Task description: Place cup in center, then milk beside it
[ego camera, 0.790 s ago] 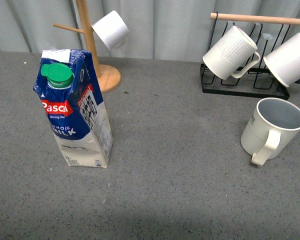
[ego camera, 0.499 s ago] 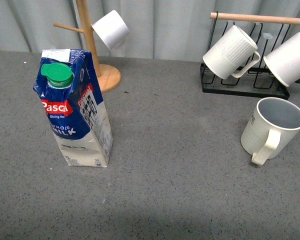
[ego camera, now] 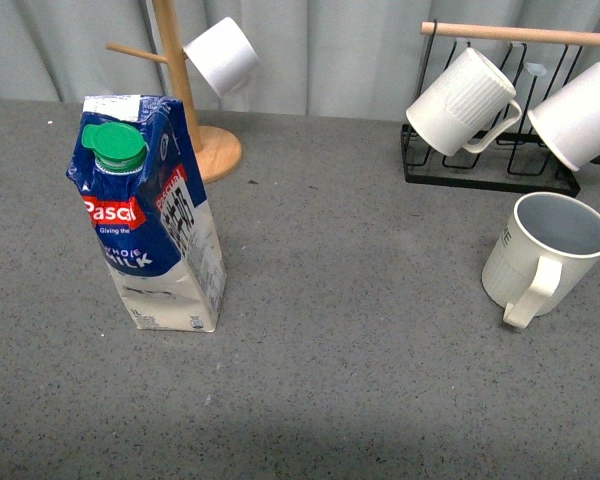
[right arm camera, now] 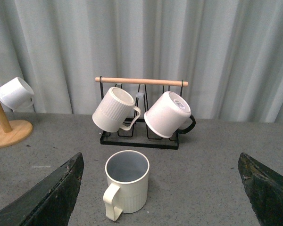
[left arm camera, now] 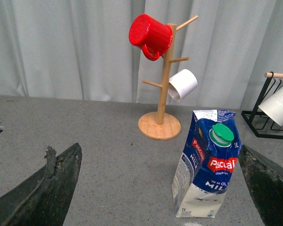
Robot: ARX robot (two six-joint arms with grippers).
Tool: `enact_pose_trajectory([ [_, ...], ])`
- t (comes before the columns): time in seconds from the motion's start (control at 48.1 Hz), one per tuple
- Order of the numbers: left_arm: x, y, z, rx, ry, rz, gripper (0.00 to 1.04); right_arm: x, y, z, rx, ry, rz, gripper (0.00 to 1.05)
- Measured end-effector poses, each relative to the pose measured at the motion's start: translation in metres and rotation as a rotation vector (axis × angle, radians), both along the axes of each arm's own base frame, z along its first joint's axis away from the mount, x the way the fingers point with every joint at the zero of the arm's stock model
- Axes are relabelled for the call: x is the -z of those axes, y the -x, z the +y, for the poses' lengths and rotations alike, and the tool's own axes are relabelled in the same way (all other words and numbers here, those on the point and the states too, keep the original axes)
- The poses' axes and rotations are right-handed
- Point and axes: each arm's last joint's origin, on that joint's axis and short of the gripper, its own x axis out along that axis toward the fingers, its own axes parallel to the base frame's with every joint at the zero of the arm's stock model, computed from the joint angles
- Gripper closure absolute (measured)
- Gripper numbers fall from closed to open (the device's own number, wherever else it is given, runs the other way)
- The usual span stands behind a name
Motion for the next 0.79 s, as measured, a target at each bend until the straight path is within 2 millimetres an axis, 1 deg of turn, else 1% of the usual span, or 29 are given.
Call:
enact_pose_trajectory([
  [0.79,0.0,0.0,0.0,0.0,0.0,0.0,0.06,0.0,0.0,0.0,0.0,0.0,0.0,0.09],
])
